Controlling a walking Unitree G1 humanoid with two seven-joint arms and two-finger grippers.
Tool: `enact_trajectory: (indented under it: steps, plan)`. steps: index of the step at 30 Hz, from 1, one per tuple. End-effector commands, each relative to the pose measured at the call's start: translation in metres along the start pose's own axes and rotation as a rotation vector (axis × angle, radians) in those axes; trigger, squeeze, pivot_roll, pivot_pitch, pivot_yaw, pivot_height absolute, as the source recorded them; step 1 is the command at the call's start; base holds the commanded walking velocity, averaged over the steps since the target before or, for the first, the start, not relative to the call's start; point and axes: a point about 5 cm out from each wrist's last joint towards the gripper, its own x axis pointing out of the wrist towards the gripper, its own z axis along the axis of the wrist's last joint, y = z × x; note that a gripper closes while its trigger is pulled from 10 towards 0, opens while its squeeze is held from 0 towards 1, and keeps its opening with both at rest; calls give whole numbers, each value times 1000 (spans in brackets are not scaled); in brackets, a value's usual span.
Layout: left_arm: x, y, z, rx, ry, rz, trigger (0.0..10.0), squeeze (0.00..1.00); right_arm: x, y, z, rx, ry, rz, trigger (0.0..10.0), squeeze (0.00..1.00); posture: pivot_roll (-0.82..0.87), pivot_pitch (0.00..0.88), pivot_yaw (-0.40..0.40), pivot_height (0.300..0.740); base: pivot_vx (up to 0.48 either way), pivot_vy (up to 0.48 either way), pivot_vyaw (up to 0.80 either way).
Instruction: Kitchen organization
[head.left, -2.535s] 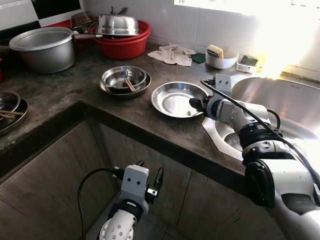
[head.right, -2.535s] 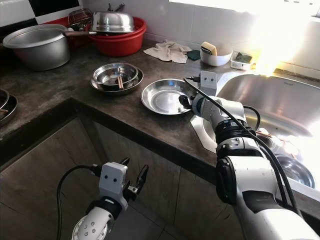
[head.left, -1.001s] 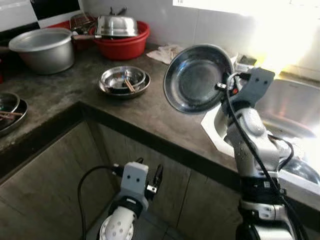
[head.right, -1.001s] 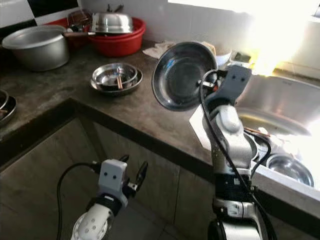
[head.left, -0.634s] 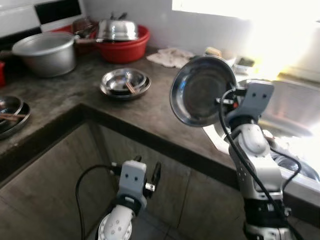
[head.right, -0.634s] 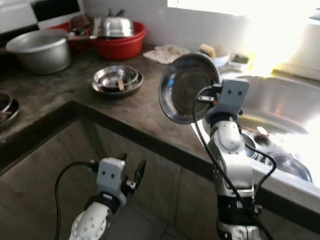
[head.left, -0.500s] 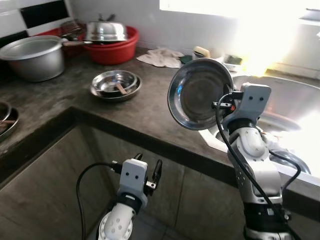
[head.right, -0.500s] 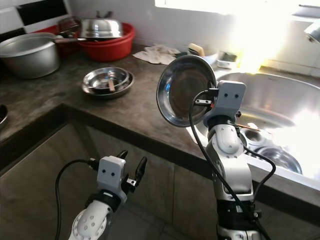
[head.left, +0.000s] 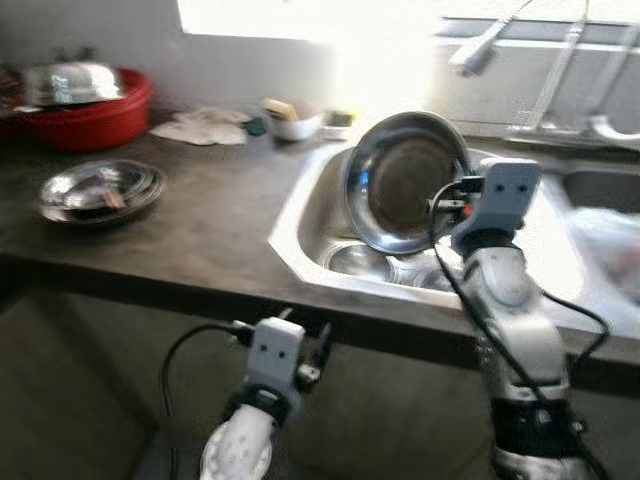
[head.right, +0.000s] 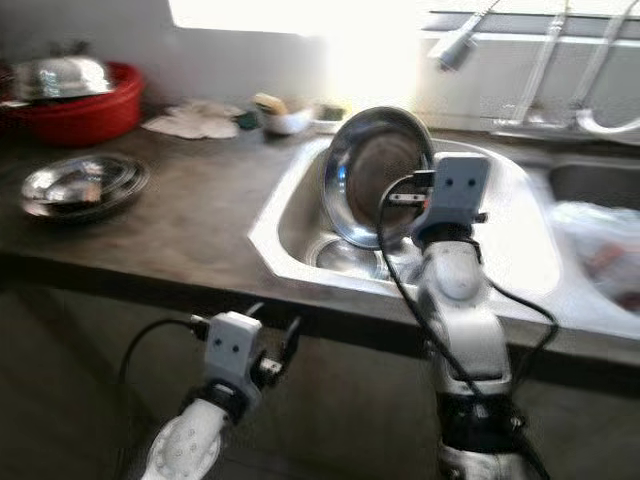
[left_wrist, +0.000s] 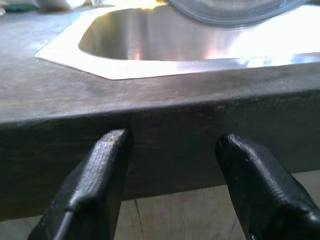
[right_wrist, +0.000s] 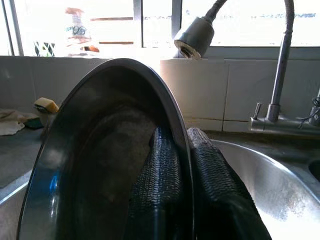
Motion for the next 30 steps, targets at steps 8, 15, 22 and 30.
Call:
enact_trajectory:
  steps: [8,15,22,30]
  plan:
    - [-1,-7,2,-25,-5,-28,10000,0,23,-1,-9,-33,104,40,10000,0,16,71,-10,740,0,0,0]
    - [-3,-9,11,-50,-30,-31,10000,0,53,-19,-17,-29,188,-10,10000,0,24,102,-17,740,0,0,0]
    - [-7,-9,16,-48,-46,-35,10000,0,69,-33,-18,-43,233,-56,10000,0,41,142,-21,740,0,0,0]
    - [-19,-5,28,-5,-101,-52,10000,0,82,-51,-31,-55,358,-112,10000,0,55,188,-16,740,0,0,0]
